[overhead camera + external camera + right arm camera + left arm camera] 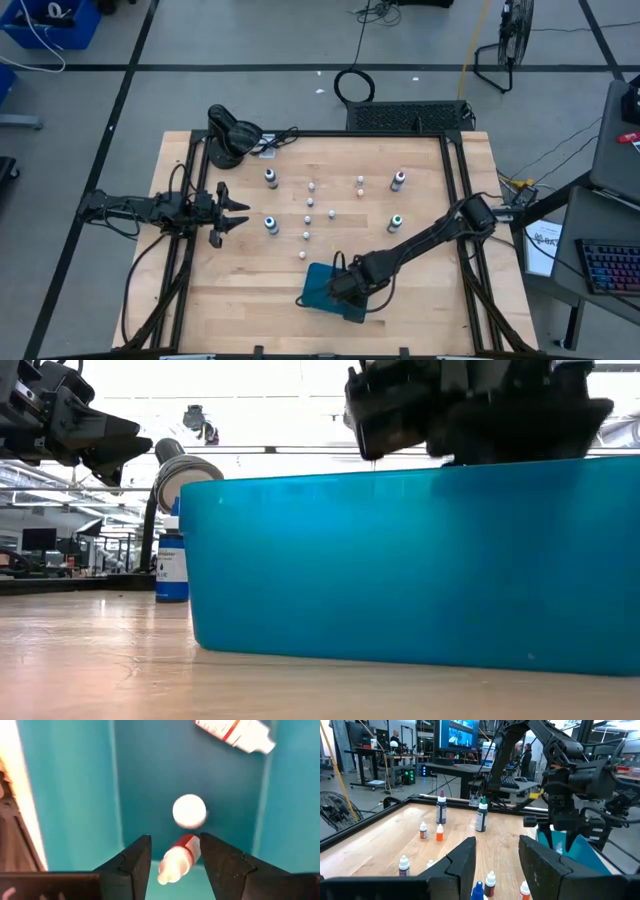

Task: Pick & Place food coloring
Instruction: Put the small yellow coloring bottle into the blue bin

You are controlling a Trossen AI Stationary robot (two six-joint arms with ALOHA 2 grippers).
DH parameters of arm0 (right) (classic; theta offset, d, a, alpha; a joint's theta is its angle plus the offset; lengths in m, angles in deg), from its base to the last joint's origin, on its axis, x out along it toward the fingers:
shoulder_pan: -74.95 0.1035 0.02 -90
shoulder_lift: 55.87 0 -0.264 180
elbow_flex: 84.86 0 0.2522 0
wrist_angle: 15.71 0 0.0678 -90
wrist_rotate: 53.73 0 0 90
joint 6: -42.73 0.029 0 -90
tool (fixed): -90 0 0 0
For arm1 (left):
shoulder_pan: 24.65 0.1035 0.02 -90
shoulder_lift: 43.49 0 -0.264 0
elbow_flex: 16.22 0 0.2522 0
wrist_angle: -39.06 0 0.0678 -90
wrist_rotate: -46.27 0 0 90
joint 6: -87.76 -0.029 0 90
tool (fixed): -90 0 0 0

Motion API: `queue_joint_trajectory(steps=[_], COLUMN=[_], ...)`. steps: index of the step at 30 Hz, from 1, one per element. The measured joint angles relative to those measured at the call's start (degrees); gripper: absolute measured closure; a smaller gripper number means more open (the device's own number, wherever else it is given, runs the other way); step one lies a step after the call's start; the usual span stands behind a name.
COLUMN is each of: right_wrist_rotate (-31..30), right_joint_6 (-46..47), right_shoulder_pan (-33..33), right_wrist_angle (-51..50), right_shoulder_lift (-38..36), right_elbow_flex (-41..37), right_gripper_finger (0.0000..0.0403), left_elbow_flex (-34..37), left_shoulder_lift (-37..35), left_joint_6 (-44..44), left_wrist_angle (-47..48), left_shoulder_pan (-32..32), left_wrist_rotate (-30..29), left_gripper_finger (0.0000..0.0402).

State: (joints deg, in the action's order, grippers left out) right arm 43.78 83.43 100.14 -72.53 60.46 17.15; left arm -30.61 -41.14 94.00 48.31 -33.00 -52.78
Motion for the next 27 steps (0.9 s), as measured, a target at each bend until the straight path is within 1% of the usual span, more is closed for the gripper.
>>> queue_joint_trajectory(steps=[4,18,21,27], right_wrist_rotate=[-1.4,-2.0,-4.8,-12.6], right_joint_6=[0.7,0.6,-1.1,-8.2], right_shoulder_pan=[0.0,0.0,-0.1,-1.6], right_wrist_angle=[0.0,-0.1,-0.1,-0.4], right_shoulder_lift=[-1.2,-6.6,-9.0,-15.0], right_elbow_flex=[0.0,0.1,0.1,0.2], right_gripper_finger=[0.0247,0.0248,0.0248,0.0248], left_elbow_flex=[0.0,0.0,0.0,0.0], left_shoulder_lift=[0.0,0.0,0.0,0.0], left_joint_6=[0.0,0.0,0.0,0.0], left_wrist_angle=[0.0,0.0,0.0,0.0], left_shoulder_pan=[0.0,0.0,0.0,0.0], left_wrist_rotate=[0.0,0.0,0.0,0.0], left_gripper_finger=[0.0249,0.0249,0.0249,0.0249])
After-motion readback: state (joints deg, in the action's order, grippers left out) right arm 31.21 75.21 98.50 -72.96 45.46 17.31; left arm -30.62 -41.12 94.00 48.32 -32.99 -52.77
